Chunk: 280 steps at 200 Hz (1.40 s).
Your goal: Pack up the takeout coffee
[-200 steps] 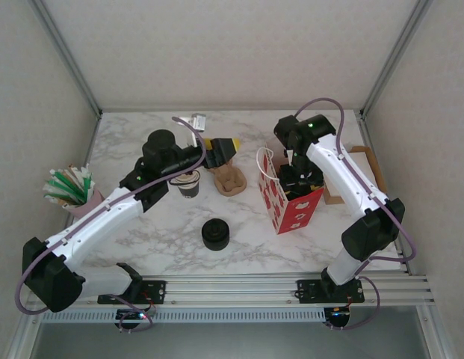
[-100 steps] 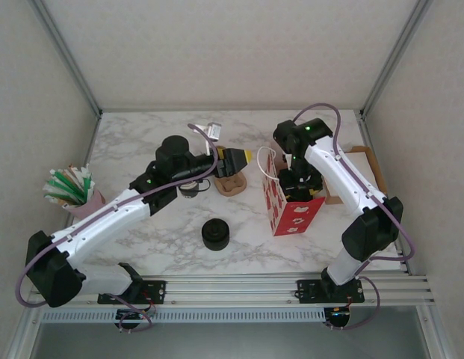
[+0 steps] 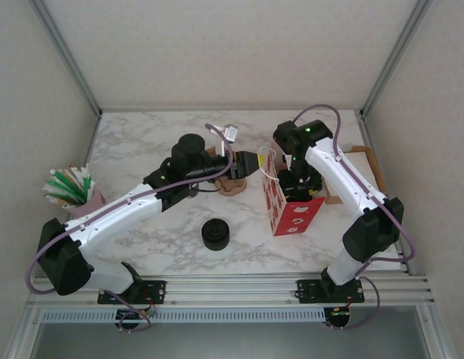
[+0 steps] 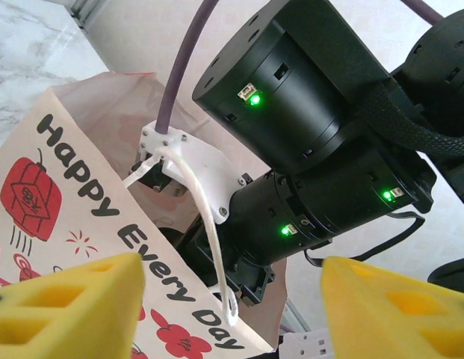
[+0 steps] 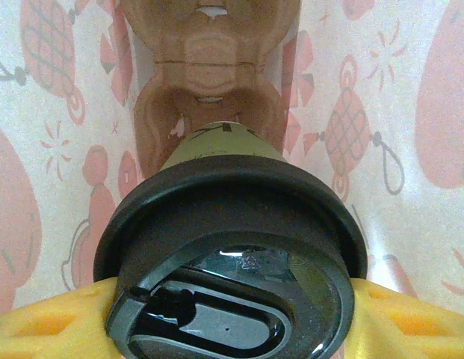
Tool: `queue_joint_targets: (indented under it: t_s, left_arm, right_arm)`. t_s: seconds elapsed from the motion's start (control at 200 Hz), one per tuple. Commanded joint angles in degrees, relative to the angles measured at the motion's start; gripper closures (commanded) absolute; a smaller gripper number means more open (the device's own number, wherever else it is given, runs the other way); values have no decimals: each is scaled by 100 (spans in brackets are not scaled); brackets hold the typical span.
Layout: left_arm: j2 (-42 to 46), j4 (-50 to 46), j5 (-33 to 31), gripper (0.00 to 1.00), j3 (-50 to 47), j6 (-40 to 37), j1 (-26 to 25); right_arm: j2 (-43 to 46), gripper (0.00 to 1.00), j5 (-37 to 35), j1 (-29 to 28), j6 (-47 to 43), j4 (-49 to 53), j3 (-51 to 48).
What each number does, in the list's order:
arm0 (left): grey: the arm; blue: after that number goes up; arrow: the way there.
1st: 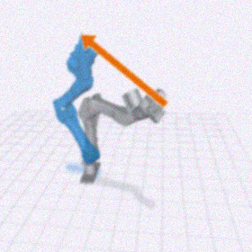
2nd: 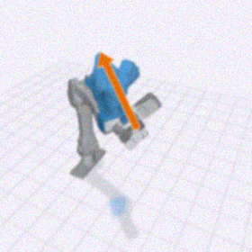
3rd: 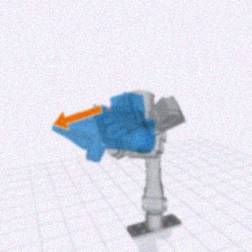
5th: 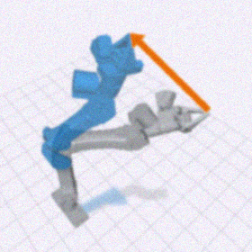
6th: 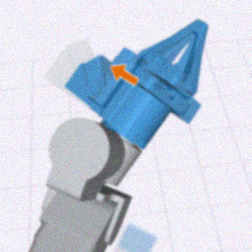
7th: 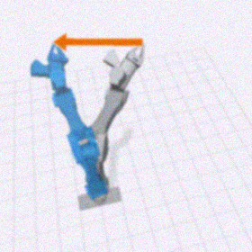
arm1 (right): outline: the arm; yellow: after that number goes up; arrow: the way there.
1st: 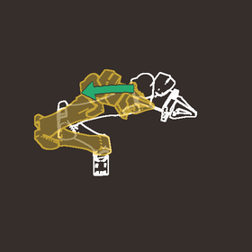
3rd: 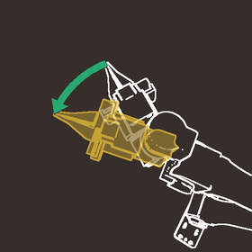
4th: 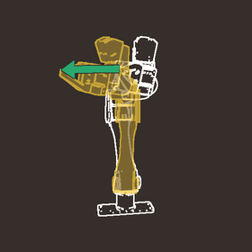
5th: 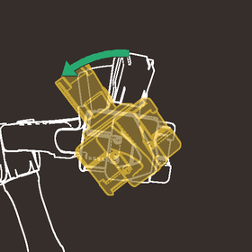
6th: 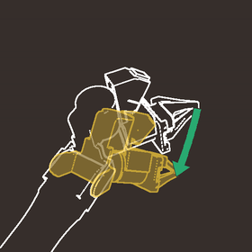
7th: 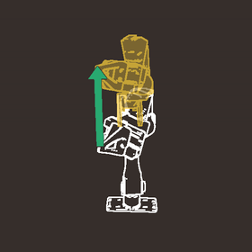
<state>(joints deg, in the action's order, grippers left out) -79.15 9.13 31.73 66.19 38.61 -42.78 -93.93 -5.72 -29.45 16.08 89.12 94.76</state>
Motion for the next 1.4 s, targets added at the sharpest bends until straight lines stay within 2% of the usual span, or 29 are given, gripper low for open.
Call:
queue_joint_targets:
  t_s: [0.0, 0.085, 1.397]
  left_arm:
    - [-80, 45, 71, 45, 210, -82, -46]
    - [-63, 25, 43, 50, 210, -99, -46]
    - [109, 44, -189, 48, 25, -128, -54]
  right_arm:
    - [173, 33, 78, 5, 67, 35, -97]
    - [168, 33, 82, 13, 66, 18, -131]
    - [382, 34, 115, 22, 69, -172, -144]
